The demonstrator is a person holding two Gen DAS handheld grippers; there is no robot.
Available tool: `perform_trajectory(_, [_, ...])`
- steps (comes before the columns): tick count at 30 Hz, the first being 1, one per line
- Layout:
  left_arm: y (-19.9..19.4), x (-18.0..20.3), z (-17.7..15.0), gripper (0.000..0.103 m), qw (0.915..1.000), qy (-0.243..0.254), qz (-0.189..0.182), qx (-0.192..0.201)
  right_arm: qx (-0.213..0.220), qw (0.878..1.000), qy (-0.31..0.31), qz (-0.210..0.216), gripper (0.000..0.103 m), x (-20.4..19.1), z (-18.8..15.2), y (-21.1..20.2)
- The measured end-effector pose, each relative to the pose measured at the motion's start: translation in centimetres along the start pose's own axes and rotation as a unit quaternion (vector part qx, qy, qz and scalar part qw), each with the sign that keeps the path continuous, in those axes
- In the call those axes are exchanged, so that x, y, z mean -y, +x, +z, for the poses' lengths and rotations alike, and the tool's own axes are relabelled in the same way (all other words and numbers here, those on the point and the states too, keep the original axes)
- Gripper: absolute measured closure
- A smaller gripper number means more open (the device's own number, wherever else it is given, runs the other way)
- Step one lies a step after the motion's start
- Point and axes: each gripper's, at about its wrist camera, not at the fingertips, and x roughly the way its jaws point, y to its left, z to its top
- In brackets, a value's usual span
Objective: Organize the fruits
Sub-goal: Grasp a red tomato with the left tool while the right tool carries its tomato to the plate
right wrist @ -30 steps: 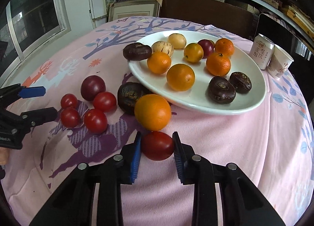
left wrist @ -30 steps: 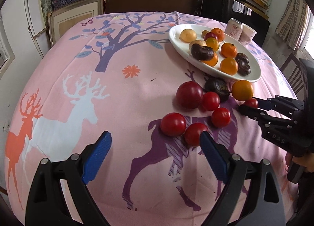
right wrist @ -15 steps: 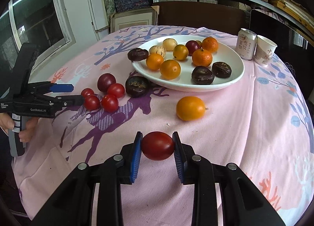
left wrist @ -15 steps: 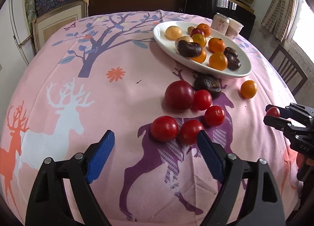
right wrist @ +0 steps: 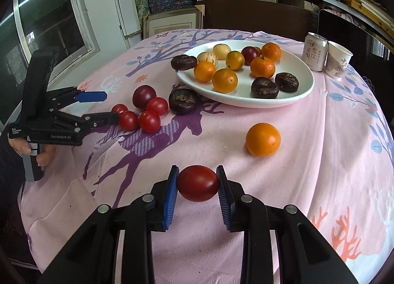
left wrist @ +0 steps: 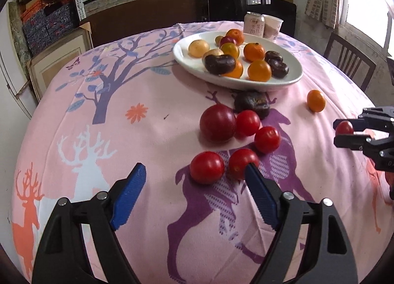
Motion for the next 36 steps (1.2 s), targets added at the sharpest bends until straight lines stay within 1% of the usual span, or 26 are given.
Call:
perform_trajectory(1, [0.1,-0.2,0.3,0.028,1.0,-0.003,-0.005,0.001,0.001,1.0,0.002,0.0,0.072,0.0,-0.1,-0.1])
perform_trajectory(3, [0.2,-1.0,0.9,0.034,0.9996,-0.018,-0.019,-0.008,0.004,1.0,0.004,-0.001,0.072,0.1,-0.1,-0.4])
perform_trajectory(5, [-0.2,-1.6,1.0,0.035,0.9988,-0.035,-0.033,-0.009,0.005,1.0,0.006,0.001,0.072,0.3,-0.2,-0.6])
perform_trajectory(6, [-0.4,-1.6,0.8,0.035,0.999,-0.033,-0.03,-0.006,0.005,1.0,0.006,0.0,0.072,0.4,-0.2,-0.7])
perform_trajectory(10, [-1.1,-1.1,-0.3,0.035,0.9996,0.002,-0.025,-0.016,0.001,1.0,0.005,0.003,0.072,0.3,-0.2,-0.4])
perform_trajectory(13, [-0.9,-0.1,-1.1,0.035,0.9988,0.038,-0.021,-0.023,0.001,1.0,0.002,0.009,0.072,-0.1,-0.2,-0.3])
perform_trajectory(15, [-0.1,0.5,-1.4,0.037,0.9975,0.059,-0.016,-0.035,0.001,1.0,0.0,0.011,0.072,-0.3,-0.1,-0.2])
perform_trajectory(17, [0.7,0.8,-1.3,0.041,0.9969,0.065,-0.018,-0.041,0.0,1.0,-0.003,0.012,0.072,-0.6,-0.1,-0.3])
perform_trajectory(21, [1.9,0.6,-0.4,0.042,0.9977,0.048,-0.029,-0.038,-0.002,1.0,-0.002,0.009,0.072,-0.5,-0.1,-0.4])
perform_trajectory(24, [2.5,0.5,0.2,0.045,0.998,0.041,-0.034,-0.033,-0.003,1.0,0.001,0.007,0.072,-0.2,-0.1,-0.4])
perform_trajectory(25, [2.5,0.7,0.2,0.052,0.998,0.04,-0.038,-0.032,-0.003,1.0,0.002,0.006,0.072,-0.1,0.0,-0.4])
perform_trajectory(26, [2.5,0.8,0.2,0.066,0.9978,0.041,-0.043,-0.029,-0.003,1.0,0.002,0.006,0.072,0.0,0.0,-0.4])
perform_trajectory(27, [2.3,0.9,0.2,0.073,0.9977,0.046,-0.043,-0.026,-0.003,1.0,0.003,0.007,0.072,0.0,0.0,-0.3])
perform_trajectory(29, [2.1,1.0,0.1,0.074,0.9979,0.047,-0.038,-0.024,-0.002,1.0,0.003,0.009,0.072,0.0,0.1,-0.3])
perform_trajectory(32, [1.4,0.8,0.1,0.074,0.9983,0.023,-0.044,-0.031,0.005,1.0,0.002,0.009,0.072,0.2,0.3,-0.6])
perform_trajectory(36, [-1.3,1.3,1.0,0.074,0.9981,-0.001,-0.061,-0.006,0.029,1.0,0.008,-0.006,0.072,1.3,1.4,-1.7])
